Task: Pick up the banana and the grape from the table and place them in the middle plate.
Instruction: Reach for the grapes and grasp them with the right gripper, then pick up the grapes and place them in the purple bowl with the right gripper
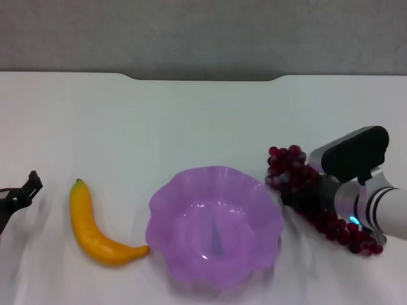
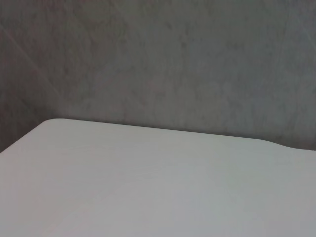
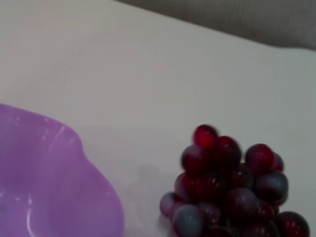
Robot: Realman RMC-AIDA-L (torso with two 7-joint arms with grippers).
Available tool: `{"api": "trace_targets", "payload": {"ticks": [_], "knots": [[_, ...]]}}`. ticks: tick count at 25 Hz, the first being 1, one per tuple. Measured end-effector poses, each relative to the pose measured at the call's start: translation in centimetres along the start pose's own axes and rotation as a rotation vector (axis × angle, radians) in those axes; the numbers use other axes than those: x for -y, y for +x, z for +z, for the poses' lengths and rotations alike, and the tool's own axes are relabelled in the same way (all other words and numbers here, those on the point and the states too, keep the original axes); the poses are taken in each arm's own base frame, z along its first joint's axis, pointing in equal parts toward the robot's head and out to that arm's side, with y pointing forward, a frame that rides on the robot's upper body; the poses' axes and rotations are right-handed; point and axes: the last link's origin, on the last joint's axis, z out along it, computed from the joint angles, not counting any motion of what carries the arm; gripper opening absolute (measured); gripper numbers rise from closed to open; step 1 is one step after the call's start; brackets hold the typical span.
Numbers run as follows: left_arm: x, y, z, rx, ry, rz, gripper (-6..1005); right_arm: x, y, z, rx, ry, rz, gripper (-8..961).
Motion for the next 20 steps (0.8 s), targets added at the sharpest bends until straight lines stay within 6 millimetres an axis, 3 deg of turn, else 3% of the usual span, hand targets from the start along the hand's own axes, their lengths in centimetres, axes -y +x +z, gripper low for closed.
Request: {"api": "trace_targets", "payload": {"ticks": [2,4,20], "knots": [[0.0,0.0,0.0,0.0,0.001,0.0,859,-0.4,0.1,0.0,0.018,-0.003,-0.02,856],[0.0,0.0,0.0,0.001,0.001,-0.001,859,-0.9,0.3,0.1,0.026,-0.011,-0.046,658],[0.1,-0.1,0.0,0.001,0.002,-0.003,855,-0.5,1.1,0.1,0.026,0.003,-0.056,435]]}}
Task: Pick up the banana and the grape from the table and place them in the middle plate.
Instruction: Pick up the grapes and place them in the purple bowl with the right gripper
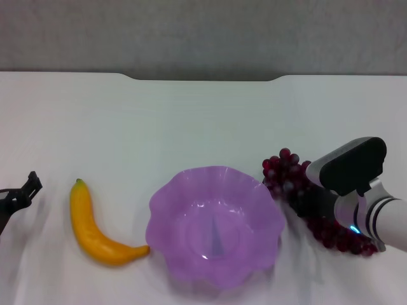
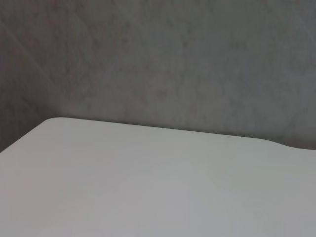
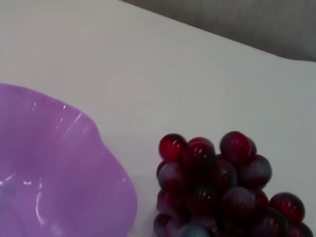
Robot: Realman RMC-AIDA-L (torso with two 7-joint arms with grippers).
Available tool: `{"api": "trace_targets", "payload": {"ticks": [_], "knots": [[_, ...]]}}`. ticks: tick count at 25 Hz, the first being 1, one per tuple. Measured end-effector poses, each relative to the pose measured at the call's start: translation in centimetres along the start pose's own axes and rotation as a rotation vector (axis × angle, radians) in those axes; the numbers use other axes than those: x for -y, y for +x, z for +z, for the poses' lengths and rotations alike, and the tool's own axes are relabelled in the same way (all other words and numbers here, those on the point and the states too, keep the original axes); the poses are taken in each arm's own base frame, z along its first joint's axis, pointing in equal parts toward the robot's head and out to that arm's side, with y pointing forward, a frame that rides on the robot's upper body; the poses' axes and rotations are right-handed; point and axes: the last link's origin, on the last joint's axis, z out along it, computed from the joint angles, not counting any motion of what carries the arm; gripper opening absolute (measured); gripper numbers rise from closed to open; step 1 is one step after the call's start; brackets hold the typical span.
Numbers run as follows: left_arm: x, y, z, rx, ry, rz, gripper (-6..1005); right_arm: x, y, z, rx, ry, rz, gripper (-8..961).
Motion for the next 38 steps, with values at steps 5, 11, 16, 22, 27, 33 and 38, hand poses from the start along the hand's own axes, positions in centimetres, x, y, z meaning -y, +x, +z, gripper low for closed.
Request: {"api": "trace_targets", "payload": {"ticks": [5,11,16,22,27,33,38], "knots": [[0.2,-0.1,-0.1,0.005,0.005,-0.002,853,-0.1,0.0,-0.2,0.055,0.012,-0.009,389],[0.5,-0.2,-0.2,0.004,0.018,-0.014,852,0.0,0.2,-0.7,0.158,0.038,-0.026,371],[0.9,-0.3,-0.4,0.005,0.032,-0.02,850,0.1,0.8,-1.5,0.247,0.067,-0.02,364],[1.0,-0.3,-0.4,-0.001,0.033,-0.014,849,0.4,1.2,-3.1,0.396,0.117,-0.018,357],[0.8,-0.4,-0.5,0.001,0.028,-0.01,847,1.0,1.2,-5.7,0.565,0.182,0.03,352],[1.1,-0.6,-0.7,0.003,0.034,-0.011,846,0.6,-2.3,-8.6,0.612,0.131,0.042,350],[1.1,-0.6,-0.7,0.005,0.035,-0.01,844,-0.9,-5.4,-10.1,0.573,0.091,-0.019,346]]}}
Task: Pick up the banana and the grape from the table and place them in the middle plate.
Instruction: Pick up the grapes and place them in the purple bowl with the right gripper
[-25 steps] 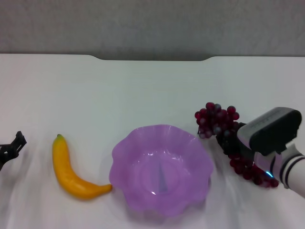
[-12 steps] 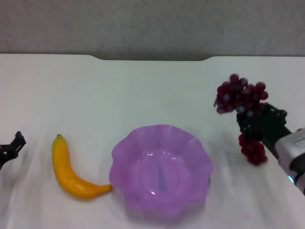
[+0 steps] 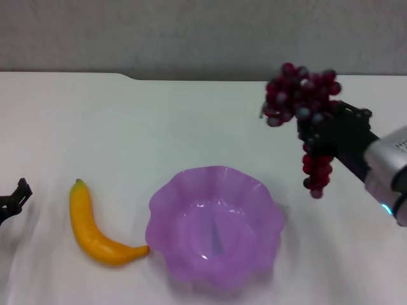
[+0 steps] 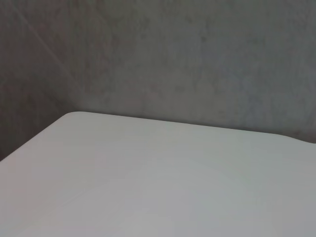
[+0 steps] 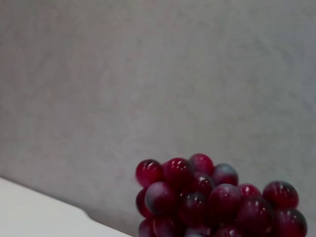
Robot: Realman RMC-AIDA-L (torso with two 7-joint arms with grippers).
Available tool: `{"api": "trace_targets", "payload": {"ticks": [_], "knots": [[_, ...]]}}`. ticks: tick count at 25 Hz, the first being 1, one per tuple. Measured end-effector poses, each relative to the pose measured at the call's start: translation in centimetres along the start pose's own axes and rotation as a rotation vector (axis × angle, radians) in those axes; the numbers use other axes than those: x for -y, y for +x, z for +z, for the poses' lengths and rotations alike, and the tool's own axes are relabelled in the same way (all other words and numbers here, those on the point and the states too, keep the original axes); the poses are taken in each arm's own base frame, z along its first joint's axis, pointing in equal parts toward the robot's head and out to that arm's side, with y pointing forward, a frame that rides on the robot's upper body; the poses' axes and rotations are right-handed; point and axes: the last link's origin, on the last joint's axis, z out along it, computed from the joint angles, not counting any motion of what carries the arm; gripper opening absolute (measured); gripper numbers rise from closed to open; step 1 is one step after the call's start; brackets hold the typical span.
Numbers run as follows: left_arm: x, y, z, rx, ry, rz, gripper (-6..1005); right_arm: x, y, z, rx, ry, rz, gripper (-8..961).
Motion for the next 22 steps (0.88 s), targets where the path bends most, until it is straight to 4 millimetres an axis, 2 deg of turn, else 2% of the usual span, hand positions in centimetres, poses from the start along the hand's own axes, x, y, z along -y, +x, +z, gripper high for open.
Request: {"api": "trace_targets", "payload": {"ticks": [6,10,14,22], "knots": [[-0.2,0.1,0.1,-0.001,-0.006,0.005,843,-4.0,-2.3,1.0,-0.018,-0.133,-0.037,340],[-0.3,0.2,0.2,-0.004,-0.011,0.005,842,-6.5,-2.8,1.3,-0.027,-0.219,-0.078,339],[-0.4,0.2,0.2,-0.005,-0.014,0.003,841,-7.7,-1.7,1.3,-0.054,-0.261,-0.103,338],[-0.4,0.3,0.2,-0.006,-0.013,0.001,838,-8.2,1.0,1.0,-0.132,-0.282,-0.118,338]]}}
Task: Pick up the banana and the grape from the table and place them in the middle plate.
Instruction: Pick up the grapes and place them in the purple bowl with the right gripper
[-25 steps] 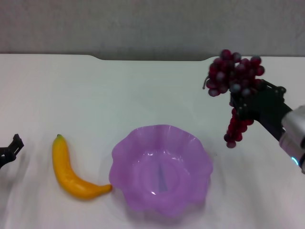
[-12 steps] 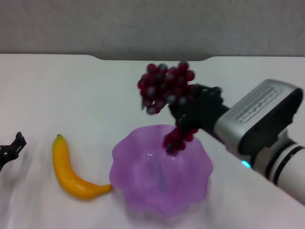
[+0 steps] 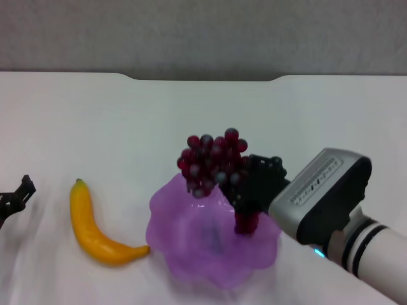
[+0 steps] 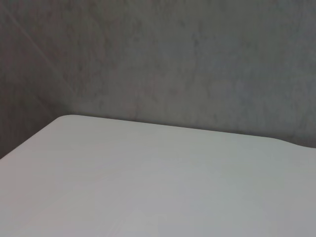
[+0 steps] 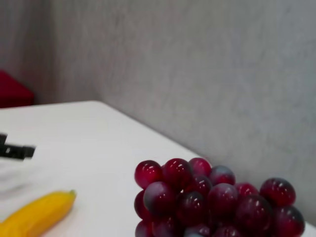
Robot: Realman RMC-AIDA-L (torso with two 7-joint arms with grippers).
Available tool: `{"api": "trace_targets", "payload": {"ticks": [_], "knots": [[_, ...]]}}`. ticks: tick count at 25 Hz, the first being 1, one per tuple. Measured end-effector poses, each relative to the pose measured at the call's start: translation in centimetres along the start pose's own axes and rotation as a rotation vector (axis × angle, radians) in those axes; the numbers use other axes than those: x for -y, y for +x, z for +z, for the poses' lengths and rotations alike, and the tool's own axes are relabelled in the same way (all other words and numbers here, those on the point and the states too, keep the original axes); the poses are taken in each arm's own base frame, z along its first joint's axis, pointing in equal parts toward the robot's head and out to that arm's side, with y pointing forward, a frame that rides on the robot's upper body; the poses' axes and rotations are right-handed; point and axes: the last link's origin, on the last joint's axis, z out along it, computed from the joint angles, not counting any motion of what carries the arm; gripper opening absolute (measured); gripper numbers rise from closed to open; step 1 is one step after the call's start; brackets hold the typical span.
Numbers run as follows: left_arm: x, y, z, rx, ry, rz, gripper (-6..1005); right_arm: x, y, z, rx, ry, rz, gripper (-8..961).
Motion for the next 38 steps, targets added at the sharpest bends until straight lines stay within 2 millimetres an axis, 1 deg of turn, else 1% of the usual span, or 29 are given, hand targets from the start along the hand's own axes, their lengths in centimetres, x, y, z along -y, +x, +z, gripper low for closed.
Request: {"api": "trace_targets", "payload": {"ticks": [4,5,6,8,13,17,20,25,29,31,34,36,38], "knots": [[-0.2,0.1,0.1,-0.003,-0.004,0.001,837,-0.3,1.8,0.0,-0.04,-0.007,-0.009,336],[-0.2,0.2,0.1,-0.003,-0.005,0.001,837,-0.3,2.6,0.1,-0.046,-0.003,-0.013,335],[-0.2,0.2,0.1,-0.003,-0.005,-0.001,837,-0.3,2.6,0.1,-0.046,-0.003,-0.013,335],[-0.2,0.2,0.2,-0.004,-0.005,-0.005,836,-0.1,3.3,0.0,-0.053,0.004,-0.01,334],[-0.3,0.2,0.2,-0.005,-0.006,-0.006,835,0.2,5.6,0.4,-0.05,0.019,0.014,332],[-0.4,0.3,0.2,-0.006,-0.01,-0.003,834,0.4,6.1,0.6,-0.017,0.014,0.044,331],[-0.5,0.3,0.3,-0.006,-0.012,-0.003,833,0.7,6.6,0.7,-0.019,0.018,0.055,390],[-0.4,0.2,0.2,-0.004,-0.01,-0.007,832,1.1,6.9,0.9,-0.022,0.022,0.151,487],[-0.3,0.0,0.1,-0.001,-0.006,-0.005,831,1.0,5.9,1.3,-0.043,0.011,0.227,671],[-0.2,0.0,0.0,0.001,-0.003,-0.004,830,1.1,5.3,1.5,-0.082,0.01,0.226,748],[-0.1,-0.1,0.0,0.003,0.0,-0.002,829,2.1,4.4,1.4,-0.09,0.037,0.182,841],[-0.1,-0.1,0.0,0.003,0.001,-0.004,829,3.7,3.8,1.0,-0.044,0.094,0.148,903],[-0.1,0.0,0.0,0.001,-0.002,-0.003,828,5.5,3.7,0.2,0.028,0.168,0.142,903]]}}
